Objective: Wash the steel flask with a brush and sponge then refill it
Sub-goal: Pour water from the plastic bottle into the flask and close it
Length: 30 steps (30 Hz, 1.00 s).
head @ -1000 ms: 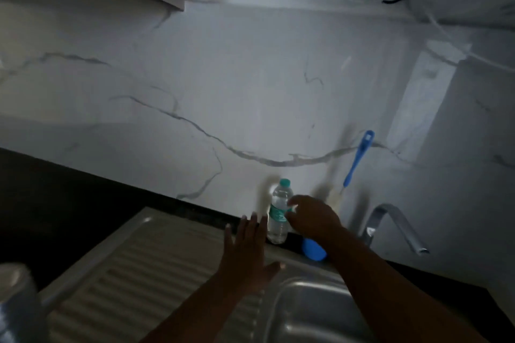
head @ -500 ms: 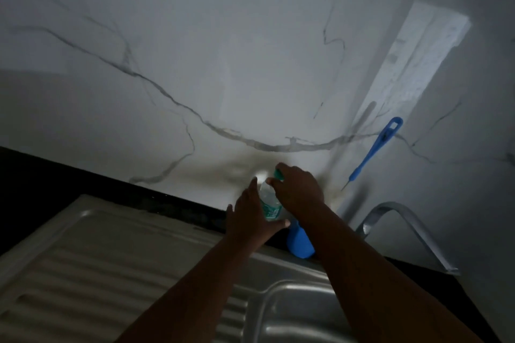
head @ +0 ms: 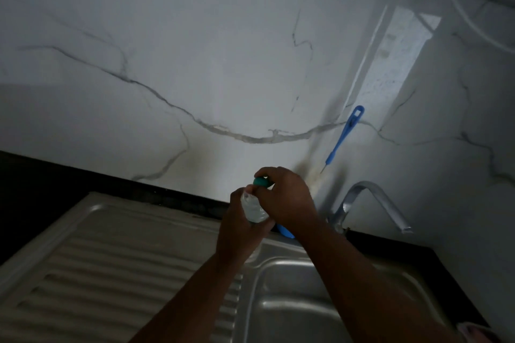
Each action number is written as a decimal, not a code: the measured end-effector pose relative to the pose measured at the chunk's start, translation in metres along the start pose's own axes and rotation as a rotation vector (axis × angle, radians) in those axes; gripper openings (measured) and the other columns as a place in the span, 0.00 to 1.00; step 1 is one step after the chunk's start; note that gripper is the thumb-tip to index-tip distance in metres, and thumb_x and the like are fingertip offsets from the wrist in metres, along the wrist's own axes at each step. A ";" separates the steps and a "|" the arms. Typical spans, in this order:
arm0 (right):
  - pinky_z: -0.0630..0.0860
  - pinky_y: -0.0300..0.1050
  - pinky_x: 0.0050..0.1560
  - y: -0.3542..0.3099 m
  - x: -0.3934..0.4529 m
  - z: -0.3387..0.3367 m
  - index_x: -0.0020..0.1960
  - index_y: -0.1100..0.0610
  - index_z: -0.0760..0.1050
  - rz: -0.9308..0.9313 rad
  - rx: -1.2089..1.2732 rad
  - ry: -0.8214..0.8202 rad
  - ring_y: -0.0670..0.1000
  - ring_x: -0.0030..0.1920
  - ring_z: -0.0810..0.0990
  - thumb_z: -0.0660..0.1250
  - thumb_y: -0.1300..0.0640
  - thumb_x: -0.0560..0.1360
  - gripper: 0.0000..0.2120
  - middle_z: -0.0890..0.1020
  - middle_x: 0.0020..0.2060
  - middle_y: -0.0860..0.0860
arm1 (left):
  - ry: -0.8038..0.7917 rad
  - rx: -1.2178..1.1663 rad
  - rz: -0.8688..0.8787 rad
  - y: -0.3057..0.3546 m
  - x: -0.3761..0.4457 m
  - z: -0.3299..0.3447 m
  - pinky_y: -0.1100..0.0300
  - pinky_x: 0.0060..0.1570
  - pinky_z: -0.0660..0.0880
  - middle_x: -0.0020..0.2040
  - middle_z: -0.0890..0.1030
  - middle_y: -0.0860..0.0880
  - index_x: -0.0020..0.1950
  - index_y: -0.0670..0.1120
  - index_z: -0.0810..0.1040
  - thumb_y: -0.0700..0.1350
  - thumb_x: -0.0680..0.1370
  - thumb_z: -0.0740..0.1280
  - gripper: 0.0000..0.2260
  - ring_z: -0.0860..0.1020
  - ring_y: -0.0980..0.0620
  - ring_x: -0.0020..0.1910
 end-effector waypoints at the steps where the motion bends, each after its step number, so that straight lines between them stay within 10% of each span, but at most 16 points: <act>1: 0.73 0.40 0.51 -0.010 -0.006 -0.011 0.56 0.49 0.78 -0.020 -0.011 -0.042 0.47 0.52 0.78 0.69 0.46 0.73 0.13 0.81 0.51 0.47 | 0.039 -0.035 0.010 0.010 -0.008 -0.006 0.73 0.43 0.73 0.51 0.79 0.58 0.58 0.60 0.68 0.42 0.66 0.80 0.30 0.79 0.64 0.50; 7: 0.72 0.45 0.47 -0.060 -0.041 -0.082 0.52 0.49 0.76 -0.092 -0.246 -0.160 0.50 0.51 0.78 0.62 0.32 0.71 0.23 0.81 0.49 0.48 | 0.090 -0.043 0.068 0.082 -0.054 -0.037 0.73 0.43 0.73 0.51 0.81 0.56 0.60 0.54 0.70 0.42 0.68 0.80 0.27 0.79 0.66 0.49; 30: 0.74 0.31 0.44 -0.098 -0.132 -0.158 0.55 0.58 0.80 -0.531 0.160 -0.475 0.44 0.43 0.77 0.66 0.68 0.74 0.13 0.81 0.49 0.52 | 0.033 0.172 -0.080 0.193 -0.164 -0.090 0.60 0.47 0.77 0.50 0.80 0.57 0.59 0.54 0.70 0.49 0.67 0.80 0.27 0.80 0.58 0.49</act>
Point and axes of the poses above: each hand's wrist, its own x-axis towards the middle knuckle, its own z-axis out of the palm, y = z × x, the point moved 2 cm from there along x, towards the middle knuckle
